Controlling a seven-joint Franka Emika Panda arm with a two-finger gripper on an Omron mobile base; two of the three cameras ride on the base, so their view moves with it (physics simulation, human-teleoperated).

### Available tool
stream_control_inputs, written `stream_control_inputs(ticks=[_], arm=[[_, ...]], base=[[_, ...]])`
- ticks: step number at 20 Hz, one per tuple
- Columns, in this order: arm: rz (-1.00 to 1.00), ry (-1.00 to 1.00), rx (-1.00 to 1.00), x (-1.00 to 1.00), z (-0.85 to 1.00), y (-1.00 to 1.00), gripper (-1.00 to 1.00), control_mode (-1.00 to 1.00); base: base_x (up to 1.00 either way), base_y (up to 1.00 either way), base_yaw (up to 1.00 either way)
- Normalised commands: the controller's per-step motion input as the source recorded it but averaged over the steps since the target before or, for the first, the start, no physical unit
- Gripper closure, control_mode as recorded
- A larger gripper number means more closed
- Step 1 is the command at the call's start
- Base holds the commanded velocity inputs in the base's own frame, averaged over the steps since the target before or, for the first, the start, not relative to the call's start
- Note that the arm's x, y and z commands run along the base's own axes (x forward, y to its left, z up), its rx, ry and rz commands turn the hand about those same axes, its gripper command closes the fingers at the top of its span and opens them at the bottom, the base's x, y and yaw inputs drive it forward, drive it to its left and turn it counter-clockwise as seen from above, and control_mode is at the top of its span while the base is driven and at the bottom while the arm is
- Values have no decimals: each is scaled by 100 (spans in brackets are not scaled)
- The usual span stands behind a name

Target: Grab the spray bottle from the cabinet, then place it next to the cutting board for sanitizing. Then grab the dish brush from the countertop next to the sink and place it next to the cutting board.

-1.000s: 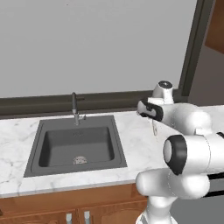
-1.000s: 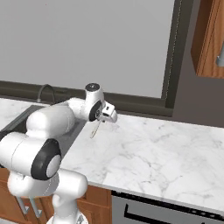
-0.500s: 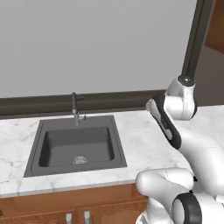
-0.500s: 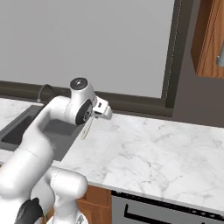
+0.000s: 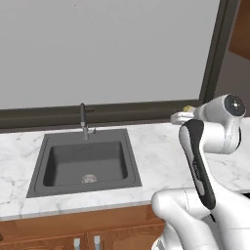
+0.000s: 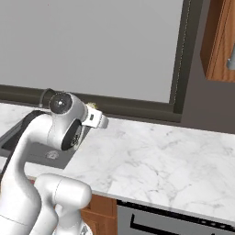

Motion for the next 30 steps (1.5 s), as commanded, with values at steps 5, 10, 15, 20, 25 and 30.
stream_control_inputs(ticks=[5,10,15,20,25,30], arm=[[0,-23,0,-74,72,17,100,-100],[0,-31,0,-77,56,17,100,-100],[0,-7,0,-20,10,0,100,100],[0,0,0,0,0,0,100,100],[0,0,0,0,0,0,100,100],[0,0,0,0,0,0,100,100]], base=[[0,0,0],[0,0,0],[-80,0,0],[-100,1,0],[-100,41,0],[-100,100,7]])
